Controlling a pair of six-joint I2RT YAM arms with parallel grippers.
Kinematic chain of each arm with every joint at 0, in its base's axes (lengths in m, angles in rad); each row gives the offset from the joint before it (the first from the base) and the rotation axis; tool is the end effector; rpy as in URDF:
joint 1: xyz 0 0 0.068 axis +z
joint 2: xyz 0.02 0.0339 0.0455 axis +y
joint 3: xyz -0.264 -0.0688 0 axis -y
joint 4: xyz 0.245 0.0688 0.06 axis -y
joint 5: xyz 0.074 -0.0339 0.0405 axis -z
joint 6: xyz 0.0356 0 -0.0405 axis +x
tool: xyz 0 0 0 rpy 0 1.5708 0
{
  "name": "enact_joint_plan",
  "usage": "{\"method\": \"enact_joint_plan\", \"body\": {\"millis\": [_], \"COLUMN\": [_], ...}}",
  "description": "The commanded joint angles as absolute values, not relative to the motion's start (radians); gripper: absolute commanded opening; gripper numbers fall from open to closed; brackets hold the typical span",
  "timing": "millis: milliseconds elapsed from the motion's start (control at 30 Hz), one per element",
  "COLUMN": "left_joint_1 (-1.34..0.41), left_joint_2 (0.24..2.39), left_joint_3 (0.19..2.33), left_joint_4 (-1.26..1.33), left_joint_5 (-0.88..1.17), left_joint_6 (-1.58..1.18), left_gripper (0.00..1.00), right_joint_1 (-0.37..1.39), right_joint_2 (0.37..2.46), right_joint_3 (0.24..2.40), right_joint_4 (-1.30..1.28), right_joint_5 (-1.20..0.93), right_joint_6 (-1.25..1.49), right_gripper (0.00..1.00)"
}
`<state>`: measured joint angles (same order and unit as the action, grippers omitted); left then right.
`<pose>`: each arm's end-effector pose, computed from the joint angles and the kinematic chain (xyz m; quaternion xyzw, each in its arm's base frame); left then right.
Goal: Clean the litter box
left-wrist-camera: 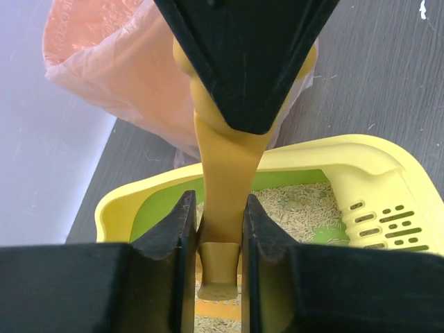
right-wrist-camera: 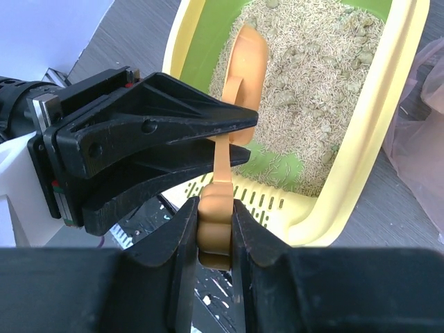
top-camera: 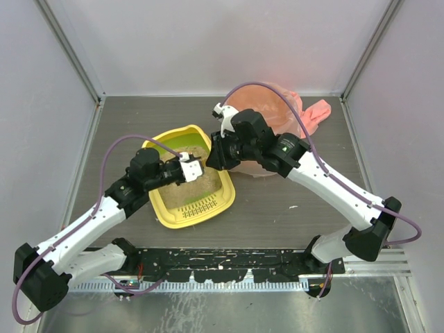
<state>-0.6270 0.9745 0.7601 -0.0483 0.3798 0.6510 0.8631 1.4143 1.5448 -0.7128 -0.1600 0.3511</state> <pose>0.1763 -0.1440 0.3106 0.5570 0.5571 -0.1426 0.5992 0.1940 0.2355 0.4056 -0.2589 0.8393 0.3275 0.3482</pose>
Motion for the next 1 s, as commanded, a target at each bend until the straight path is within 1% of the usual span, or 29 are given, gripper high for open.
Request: {"method": "enact_joint_plan", "body": {"millis": [0,33,67,100,167,233,333,500,600,800,967], "left_joint_1": [-0.623,-0.624,-0.624,-0.624,-0.624,-0.624,-0.623,-0.624,-0.624,-0.623,-0.624], "left_joint_2": [0.967,0.968,0.967,0.966,0.966,0.967,0.962,0.967,0.960,0.944,0.936], "left_joint_3": [0.777,0.778,0.777,0.777,0.781,0.784,0.783,0.811,0.832,0.855,0.840], "left_joint_4": [-0.006,-0.003,0.001,0.006,0.015,0.021,0.042,0.034,0.019,0.003,0.015], "left_joint_5": [0.342,0.340,0.339,0.338,0.330,0.316,0.301,0.281,0.241,0.243,0.272], "left_joint_6": [0.647,0.642,0.634,0.626,0.600,0.581,0.547,0.463,0.399,0.304,0.287], "left_gripper": [0.08,0.05,0.01,0.00,0.00,0.00,0.00,0.00,0.00,0.00,0.00], "right_joint_1": [0.859,0.859,0.859,0.859,0.859,0.859,0.859,0.859,0.859,0.860,0.859], "right_joint_2": [1.359,1.352,1.343,1.334,1.308,1.274,1.228,1.158,1.130,1.136,1.179], "right_joint_3": [1.591,1.583,1.567,1.546,1.503,1.450,1.369,1.226,1.165,1.118,1.135], "right_joint_4": [-0.663,-0.648,-0.624,-0.594,-0.530,-0.440,-0.315,-0.096,-0.007,0.082,0.093], "right_joint_5": [-0.136,-0.123,-0.102,-0.083,-0.040,-0.003,0.027,0.046,0.046,-0.009,-0.022], "right_joint_6": [0.357,0.357,0.356,0.352,0.344,0.340,0.341,0.349,0.351,0.332,0.339], "right_gripper": [0.16,0.24,0.36,0.44,0.57,0.65,0.68,0.68,0.66,0.65,0.64]}}
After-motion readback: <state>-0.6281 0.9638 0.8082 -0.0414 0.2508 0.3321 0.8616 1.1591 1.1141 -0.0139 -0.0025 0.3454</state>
